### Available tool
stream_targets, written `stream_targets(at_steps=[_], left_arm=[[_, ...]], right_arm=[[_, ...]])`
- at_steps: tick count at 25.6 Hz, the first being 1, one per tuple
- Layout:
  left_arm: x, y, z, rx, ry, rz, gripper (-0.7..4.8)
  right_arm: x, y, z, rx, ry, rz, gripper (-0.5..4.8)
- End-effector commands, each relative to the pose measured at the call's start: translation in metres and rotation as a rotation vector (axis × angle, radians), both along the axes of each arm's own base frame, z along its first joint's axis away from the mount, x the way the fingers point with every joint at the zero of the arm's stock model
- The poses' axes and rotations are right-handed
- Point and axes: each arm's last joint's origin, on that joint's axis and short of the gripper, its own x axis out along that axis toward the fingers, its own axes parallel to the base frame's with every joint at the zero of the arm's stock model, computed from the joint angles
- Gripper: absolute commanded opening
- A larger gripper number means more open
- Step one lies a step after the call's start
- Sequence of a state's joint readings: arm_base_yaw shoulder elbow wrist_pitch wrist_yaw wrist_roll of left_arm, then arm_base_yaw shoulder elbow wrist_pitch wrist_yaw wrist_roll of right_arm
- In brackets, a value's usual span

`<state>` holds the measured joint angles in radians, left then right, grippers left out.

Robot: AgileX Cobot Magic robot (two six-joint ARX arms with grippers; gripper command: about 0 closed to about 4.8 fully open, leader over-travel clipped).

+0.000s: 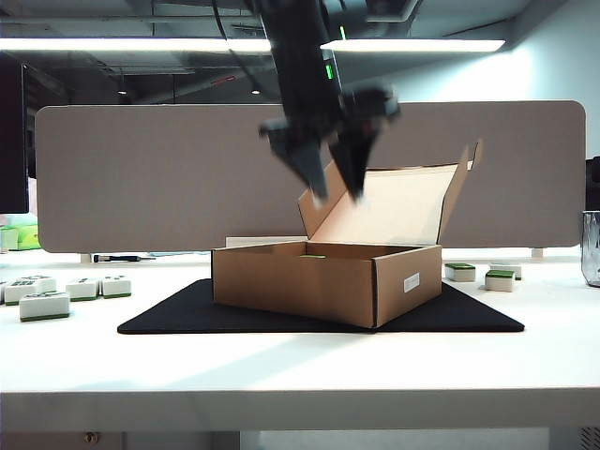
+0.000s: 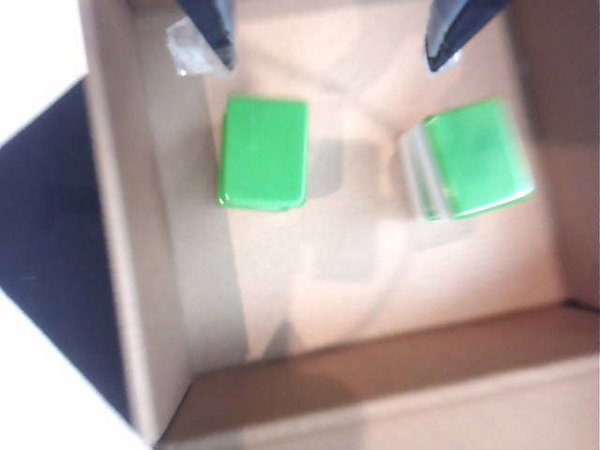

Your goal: Pick up four mahjong tiles and put them into the paper box.

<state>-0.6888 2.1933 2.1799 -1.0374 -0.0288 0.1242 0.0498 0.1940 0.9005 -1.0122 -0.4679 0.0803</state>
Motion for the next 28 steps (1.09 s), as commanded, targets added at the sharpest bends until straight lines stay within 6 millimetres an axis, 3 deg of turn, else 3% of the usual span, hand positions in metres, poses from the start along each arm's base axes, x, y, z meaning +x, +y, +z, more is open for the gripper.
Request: stream_targets(at_steps=[1, 3, 5, 7, 9, 10, 11, 15, 17, 19, 22, 27, 28], left_arm=[[-0.01, 0.017, 0.037, -0.038, -0.066, -0.003, 2.47], [-0.018, 0.028, 0.058, -0.058, -0.093, 0.007, 2.46], [-0.031, 0.057, 0.088, -0.059, -0.103, 0.037, 2.36], [-0.038, 0.078, 0.104, -0.047, -0.109, 0.053, 2.32], [-0.043, 0.095, 0.116, -0.043, -0.125, 0.067, 1.92], [-0.05, 0.116, 0.131, -0.044, -0.157, 0.087, 1.53], [-0.056, 0.136, 0.145, -0.046, -0.185, 0.116, 1.51], [-0.075, 0.179, 0.169, -0.074, -0.251, 0.208, 1.51], [-0.086, 0.2, 0.172, -0.078, -0.277, 0.261, 1.51], [-0.109, 0.237, 0.164, -0.075, -0.311, 0.364, 1.51], [-0.129, 0.261, 0.154, -0.087, -0.36, 0.449, 1.51], [-0.162, 0.277, 0.134, -0.106, -0.444, 0.498, 1.51], [-0.177, 0.279, 0.123, -0.111, -0.467, 0.499, 1.51]], right_arm=[[0.0, 0.0, 0.001, -0.002, -0.007, 0.003, -0.01], [0.0, 0.0, 0.001, -0.002, -0.006, 0.003, -0.01], [0.0, 0.0, 0.0, -0.002, 0.0, 0.003, -0.01], [0.0, 0.0, 0.0, -0.002, 0.008, 0.003, -0.01], [0.0, 0.0, -0.001, -0.003, 0.015, 0.003, -0.01], [0.0, 0.0, -0.001, -0.003, 0.017, 0.003, -0.01], [0.0, 0.0, -0.001, -0.003, 0.016, 0.004, -0.01], [0.001, 0.0, -0.002, -0.003, 0.013, 0.003, -0.01], [0.003, 0.0, -0.003, -0.003, 0.011, 0.002, -0.01], [0.013, 0.001, -0.007, -0.001, -0.019, 0.003, -0.01], [0.023, 0.001, -0.01, 0.002, -0.074, 0.003, -0.01], [0.041, 0.002, -0.017, 0.007, -0.169, 0.003, -0.01], [0.048, 0.002, -0.022, 0.009, -0.19, 0.004, -0.01]])
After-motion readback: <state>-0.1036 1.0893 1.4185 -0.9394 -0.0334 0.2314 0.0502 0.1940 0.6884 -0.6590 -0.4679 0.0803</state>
